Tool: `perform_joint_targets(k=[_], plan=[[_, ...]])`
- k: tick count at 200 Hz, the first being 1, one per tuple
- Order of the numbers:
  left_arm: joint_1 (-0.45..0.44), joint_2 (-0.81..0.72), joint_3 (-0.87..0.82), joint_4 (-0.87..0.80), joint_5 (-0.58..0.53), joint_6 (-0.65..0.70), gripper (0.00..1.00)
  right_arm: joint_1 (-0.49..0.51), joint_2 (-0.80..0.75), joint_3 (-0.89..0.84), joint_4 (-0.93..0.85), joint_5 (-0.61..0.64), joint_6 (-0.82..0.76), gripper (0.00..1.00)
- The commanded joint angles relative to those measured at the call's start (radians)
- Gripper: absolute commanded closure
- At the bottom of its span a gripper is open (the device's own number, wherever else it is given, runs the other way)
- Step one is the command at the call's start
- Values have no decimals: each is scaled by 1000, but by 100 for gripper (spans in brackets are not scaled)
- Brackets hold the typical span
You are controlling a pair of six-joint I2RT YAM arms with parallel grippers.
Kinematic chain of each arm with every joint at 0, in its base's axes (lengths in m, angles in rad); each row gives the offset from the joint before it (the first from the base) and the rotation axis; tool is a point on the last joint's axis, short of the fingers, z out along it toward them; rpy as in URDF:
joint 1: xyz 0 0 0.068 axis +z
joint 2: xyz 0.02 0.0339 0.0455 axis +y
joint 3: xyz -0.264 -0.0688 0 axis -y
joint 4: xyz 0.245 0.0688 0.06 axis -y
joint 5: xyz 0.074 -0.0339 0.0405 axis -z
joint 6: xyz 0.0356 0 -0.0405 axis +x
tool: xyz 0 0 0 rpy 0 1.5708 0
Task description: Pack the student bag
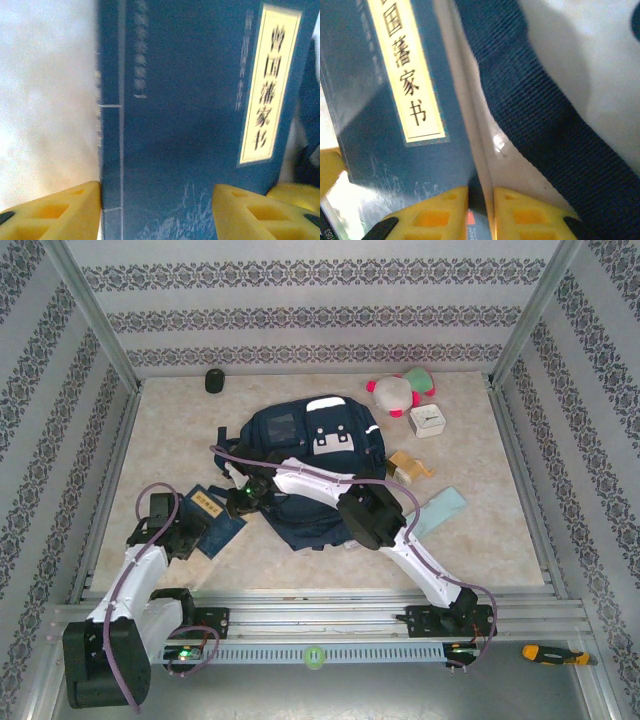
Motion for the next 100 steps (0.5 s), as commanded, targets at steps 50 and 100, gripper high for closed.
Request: perform_joint_targets(k=[50, 100], plan=[[-8, -85, 17, 300, 241, 0, 43, 22, 0, -66, -53, -41, 40, 83], [-8, -82, 1, 285, 250, 9, 51, 1, -40, -128, 20, -46, 78, 84]])
